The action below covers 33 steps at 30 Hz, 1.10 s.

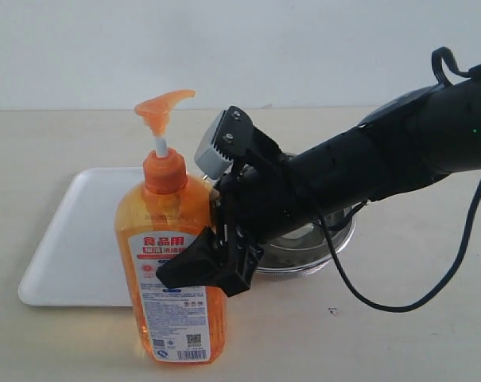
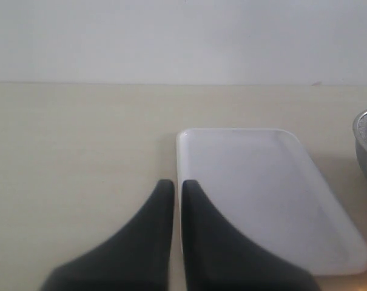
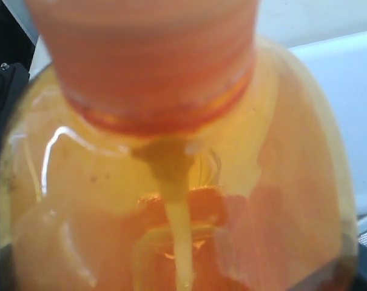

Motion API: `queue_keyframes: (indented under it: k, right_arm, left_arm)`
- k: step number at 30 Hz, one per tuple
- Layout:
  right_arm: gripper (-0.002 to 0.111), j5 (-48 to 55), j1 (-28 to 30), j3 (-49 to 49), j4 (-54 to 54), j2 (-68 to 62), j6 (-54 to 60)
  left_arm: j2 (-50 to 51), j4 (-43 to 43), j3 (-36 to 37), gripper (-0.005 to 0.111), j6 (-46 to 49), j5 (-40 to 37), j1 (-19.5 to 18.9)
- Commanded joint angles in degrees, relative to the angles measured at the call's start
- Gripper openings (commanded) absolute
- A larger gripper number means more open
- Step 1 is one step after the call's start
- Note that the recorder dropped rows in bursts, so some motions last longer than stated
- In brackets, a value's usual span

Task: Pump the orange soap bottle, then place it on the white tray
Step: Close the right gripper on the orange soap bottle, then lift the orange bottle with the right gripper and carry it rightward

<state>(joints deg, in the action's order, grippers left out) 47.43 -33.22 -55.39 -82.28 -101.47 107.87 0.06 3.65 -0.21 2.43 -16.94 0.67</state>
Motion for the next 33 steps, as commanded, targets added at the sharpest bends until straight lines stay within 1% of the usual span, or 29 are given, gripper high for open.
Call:
queue_keyframes:
  k: [1,6,24,33]
  right_arm:
    - [0.000,2.9,-0.1,0.0,3.1,0.2,-0.9]
    - [0.000,5.2,-0.1,0.0,3.8,0.3,-1.1]
    - [0.000,6.7,-0.1,0.0,9.2,0.5,-2.0]
    - [0.000,4.8,-0.1,0.0,12.6,7.5,-3.7]
  left_arm:
    - [-0.1,0.0,0.2,0.005,0.2,0.0,-0.1]
    - [-0.1,0.0,0.2,0.005,0.2,0.0,-0.1]
    - [-0.1,0.0,0.2,0.005,0.2,0.0,-0.1]
    - [-0.1,0.0,0.2,0.005,0.2,0.0,-0.1]
